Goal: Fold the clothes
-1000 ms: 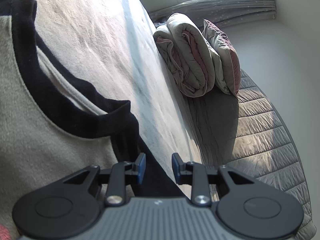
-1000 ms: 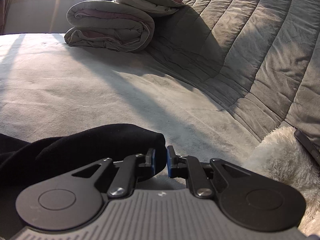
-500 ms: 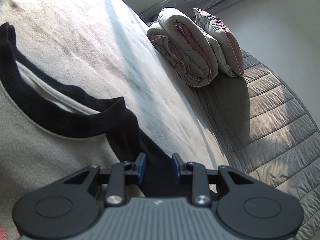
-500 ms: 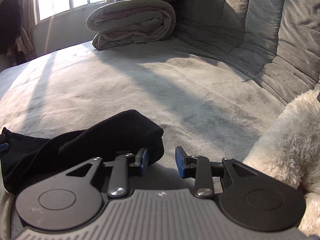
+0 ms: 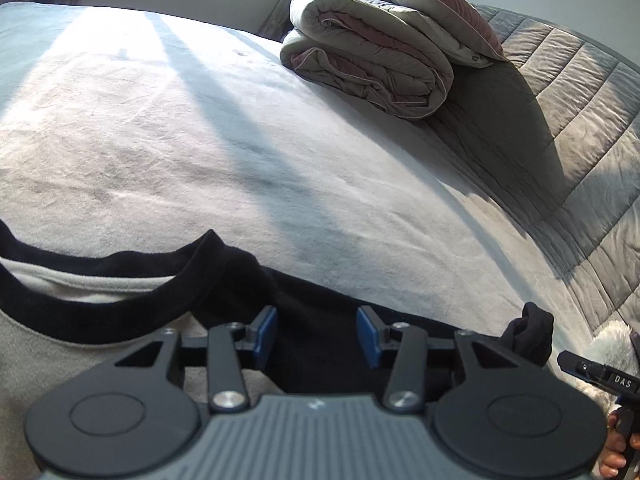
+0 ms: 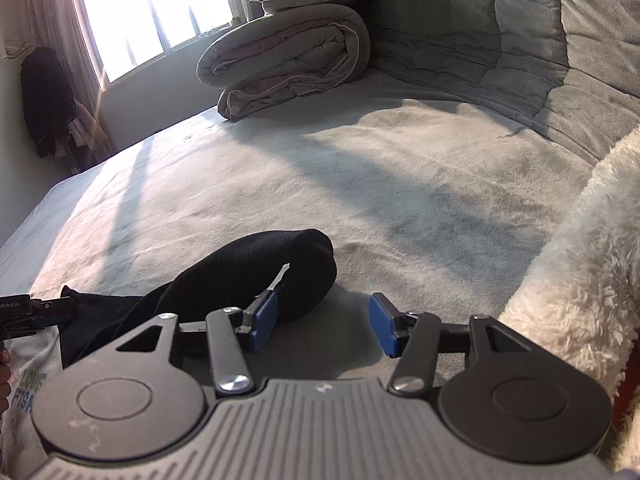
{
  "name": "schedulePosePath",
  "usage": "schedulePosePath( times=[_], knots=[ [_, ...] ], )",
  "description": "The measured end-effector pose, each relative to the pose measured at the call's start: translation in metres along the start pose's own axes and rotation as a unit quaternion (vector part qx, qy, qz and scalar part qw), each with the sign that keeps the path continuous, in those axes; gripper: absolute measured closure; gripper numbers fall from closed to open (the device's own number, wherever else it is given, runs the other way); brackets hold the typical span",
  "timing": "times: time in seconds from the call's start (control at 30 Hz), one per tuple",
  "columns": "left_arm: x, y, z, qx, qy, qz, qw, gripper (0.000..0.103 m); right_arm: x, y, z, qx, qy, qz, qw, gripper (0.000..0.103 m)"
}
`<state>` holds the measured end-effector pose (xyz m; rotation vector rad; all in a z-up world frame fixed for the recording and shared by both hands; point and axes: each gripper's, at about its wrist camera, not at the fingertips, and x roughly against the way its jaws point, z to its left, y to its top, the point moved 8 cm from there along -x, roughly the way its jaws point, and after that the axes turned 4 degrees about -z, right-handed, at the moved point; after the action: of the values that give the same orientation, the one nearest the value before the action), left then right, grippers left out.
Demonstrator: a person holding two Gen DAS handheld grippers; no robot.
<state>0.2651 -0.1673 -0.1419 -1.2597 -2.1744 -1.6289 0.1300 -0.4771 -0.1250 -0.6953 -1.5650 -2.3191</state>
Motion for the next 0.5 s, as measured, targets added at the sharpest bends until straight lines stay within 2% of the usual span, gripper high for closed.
schedulePosePath(
  times=[0.13, 0.3, 0.33, 0.37, 0.4, 0.43, 0.5],
  knots=[
    [-0.011, -0.008, -0.050, -0.067, -0.037, 0.031, 0.9966, 0.058, -0.007, -0.007, 0.003, -0.046, 0.035, 0.011, 0.998, 0.047],
    [-0.024, -0.025, -0.100, -0.109, -0.090, 0.070, 0.9875, 0.058, -0.014, -0.013, 0.010, -0.106, 0.084, 0.014, 0.991, 0.048],
    [-0.028, -0.027, -0.107, -0.115, -0.094, 0.075, 0.9861, 0.058, -0.015, -0.014, 0.012, -0.118, 0.094, 0.014, 0.988, 0.052],
    [-0.030, -0.029, -0.113, -0.121, -0.096, 0.078, 0.9850, 0.058, -0.016, -0.014, 0.012, -0.115, 0.087, 0.011, 0.989, 0.071],
    [-0.033, -0.030, -0.118, -0.126, -0.097, 0.081, 0.9839, 0.058, -0.015, -0.012, 0.012, -0.099, 0.067, 0.004, 0.993, 0.086],
    [-0.036, -0.031, -0.123, -0.130, -0.097, 0.084, 0.9832, 0.058, -0.013, -0.010, 0.012, -0.089, 0.055, -0.005, 0.994, 0.087],
    [-0.043, -0.033, -0.131, -0.136, -0.095, 0.090, 0.9820, 0.059, -0.005, -0.002, 0.009, -0.080, 0.044, -0.028, 0.995, 0.095]
  ],
)
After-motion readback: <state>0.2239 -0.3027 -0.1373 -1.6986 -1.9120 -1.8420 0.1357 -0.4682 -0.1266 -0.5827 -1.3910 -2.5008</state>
